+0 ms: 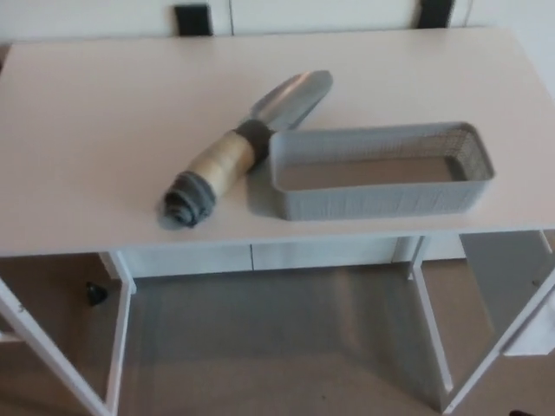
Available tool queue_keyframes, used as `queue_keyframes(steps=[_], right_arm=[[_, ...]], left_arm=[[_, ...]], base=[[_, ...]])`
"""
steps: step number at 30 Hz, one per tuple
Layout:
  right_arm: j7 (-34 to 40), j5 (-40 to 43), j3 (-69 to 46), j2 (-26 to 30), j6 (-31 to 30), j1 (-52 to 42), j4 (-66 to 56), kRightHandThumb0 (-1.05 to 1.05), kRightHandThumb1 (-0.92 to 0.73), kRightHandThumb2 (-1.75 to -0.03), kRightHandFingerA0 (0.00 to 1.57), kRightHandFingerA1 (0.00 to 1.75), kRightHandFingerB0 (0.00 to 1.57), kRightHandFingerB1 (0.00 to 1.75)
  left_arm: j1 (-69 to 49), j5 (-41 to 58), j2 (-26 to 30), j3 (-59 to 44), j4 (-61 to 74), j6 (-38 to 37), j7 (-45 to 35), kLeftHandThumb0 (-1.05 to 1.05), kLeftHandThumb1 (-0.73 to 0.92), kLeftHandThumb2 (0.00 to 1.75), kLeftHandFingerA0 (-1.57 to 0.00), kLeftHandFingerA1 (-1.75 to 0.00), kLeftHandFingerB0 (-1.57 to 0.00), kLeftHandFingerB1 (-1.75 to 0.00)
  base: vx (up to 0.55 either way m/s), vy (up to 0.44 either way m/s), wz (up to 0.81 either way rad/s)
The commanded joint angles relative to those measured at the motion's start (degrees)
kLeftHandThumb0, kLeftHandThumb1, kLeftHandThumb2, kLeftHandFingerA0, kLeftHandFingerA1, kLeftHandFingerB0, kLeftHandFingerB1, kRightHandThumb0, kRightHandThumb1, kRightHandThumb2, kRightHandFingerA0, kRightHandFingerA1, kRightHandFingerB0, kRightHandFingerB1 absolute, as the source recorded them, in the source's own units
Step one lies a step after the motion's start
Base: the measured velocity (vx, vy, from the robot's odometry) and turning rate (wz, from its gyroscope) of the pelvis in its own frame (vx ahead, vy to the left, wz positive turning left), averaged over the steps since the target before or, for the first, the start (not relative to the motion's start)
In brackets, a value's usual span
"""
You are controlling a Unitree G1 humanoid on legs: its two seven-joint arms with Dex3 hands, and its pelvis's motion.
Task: The robot walks towards a desk on which a shovel is kept on the left hand side and a container is kept on the right hand side. The robot picks up the shovel using its left hand and places it in the container.
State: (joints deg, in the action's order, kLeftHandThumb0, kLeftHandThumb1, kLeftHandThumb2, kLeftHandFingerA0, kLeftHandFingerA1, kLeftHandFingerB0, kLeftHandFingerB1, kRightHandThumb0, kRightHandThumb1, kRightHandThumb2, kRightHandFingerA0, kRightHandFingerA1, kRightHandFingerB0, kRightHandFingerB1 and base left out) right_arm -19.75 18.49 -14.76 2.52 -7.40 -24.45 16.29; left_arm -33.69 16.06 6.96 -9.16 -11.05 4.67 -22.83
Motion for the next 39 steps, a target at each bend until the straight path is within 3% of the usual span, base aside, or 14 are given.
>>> queue_keyframes(steps=[1,18,30,39], right_arm=[[-0.6,0.8,-0.5,0.3,1.1,0.3,0.3,-0.04,-0.44,-0.52,0.61,0.65,0.52,0.56],[-0.2,-0.1,-0.2,0.5,1.2,0.6,1.0,-0.08,-0.44,-0.52,0.61,0.63,0.51,0.54],[0.1,-0.3,0.2,0.5,1.2,0.6,0.7,-0.09,-0.44,-0.52,0.62,0.62,0.52,0.54],[0.0,-0.2,0.2,0.4,1.6,1.0,1.1,-0.08,-0.43,-0.51,0.65,0.64,0.52,0.54]], left_arm=[[1.1,1.1,0.5,-2.1,1.3,2.7,1.9,-0.33,0.6,0.59,-0.48,-0.36,-0.44,-0.34],[3.9,3.2,0.9,-7.4,-0.5,4.7,1.0,-0.35,0.61,0.58,-0.48,-0.37,-0.42,-0.33],[4.3,2.9,0.7,-7.6,-0.8,4.5,0.8,-0.33,0.61,0.6,-0.46,-0.37,-0.42,-0.34],[4.7,2.8,0.5,-7.7,0.0,5.4,1.8,-0.34,0.6,0.59,-0.48,-0.38,-0.44,-0.34]], base=[[-0.11,0.118,0.05],[0.05,-0.023,-0.03],[0.09,-0.193,0.11],[0.0,0.117,-0.06]])
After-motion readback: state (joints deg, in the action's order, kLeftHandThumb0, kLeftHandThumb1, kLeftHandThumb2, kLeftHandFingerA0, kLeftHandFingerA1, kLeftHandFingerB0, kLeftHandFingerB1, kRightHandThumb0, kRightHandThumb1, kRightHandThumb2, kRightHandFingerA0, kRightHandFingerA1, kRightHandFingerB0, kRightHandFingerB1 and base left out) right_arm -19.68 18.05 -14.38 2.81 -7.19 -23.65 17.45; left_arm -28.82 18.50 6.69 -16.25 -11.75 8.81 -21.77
